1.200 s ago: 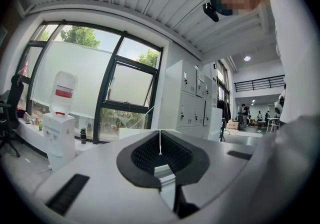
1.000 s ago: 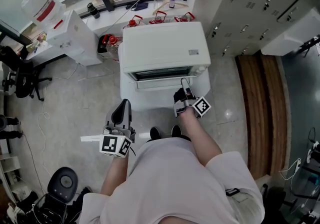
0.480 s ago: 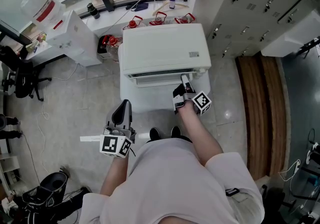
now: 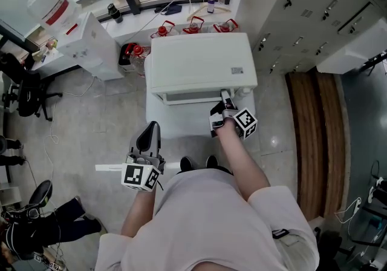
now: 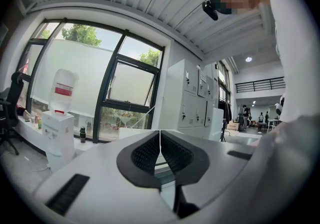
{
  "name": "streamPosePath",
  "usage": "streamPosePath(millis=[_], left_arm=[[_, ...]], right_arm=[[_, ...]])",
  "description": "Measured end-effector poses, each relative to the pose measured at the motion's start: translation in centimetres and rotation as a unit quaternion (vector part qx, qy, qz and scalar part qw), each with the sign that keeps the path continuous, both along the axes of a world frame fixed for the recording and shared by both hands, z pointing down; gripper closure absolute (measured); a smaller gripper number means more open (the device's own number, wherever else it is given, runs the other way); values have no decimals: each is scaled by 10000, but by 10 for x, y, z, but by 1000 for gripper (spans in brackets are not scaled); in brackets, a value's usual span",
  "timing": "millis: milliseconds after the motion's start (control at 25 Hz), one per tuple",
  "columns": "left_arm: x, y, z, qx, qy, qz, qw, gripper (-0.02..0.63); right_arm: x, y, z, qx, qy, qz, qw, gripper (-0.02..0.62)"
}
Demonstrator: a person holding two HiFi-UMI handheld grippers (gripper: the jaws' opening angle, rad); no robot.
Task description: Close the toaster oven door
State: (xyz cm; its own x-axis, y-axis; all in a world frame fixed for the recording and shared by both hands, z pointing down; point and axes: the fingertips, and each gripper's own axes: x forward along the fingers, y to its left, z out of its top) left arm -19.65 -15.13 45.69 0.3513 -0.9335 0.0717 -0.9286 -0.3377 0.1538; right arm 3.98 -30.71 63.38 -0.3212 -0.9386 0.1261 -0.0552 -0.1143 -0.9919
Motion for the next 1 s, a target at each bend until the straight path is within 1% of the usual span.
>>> streamPosePath(millis=[240,440,600,760,800,1000], left_arm=[[-1,-4,0,4,23,9,10000,584],[-1,-6,2,-2,27,19,10000,584],[-2,-5,0,12,18,28,10000,584],[-1,-5,1,6,16,28,10000,584],[0,-5,1,1,18,28,10000,584],[4,-3,1,62,26,75,9999,584]], right_arm=[[-1,1,0,-76,-3,29,10000,508],[0,1,1,-62,106,42,9999,508],[3,3,2,-95,104,184,9997,468],[11,5,-4,-4,158,281,9995,463],[12,7,-5,8,143,283,9995,446],[12,16,-6,-50,159,263,9995,430]])
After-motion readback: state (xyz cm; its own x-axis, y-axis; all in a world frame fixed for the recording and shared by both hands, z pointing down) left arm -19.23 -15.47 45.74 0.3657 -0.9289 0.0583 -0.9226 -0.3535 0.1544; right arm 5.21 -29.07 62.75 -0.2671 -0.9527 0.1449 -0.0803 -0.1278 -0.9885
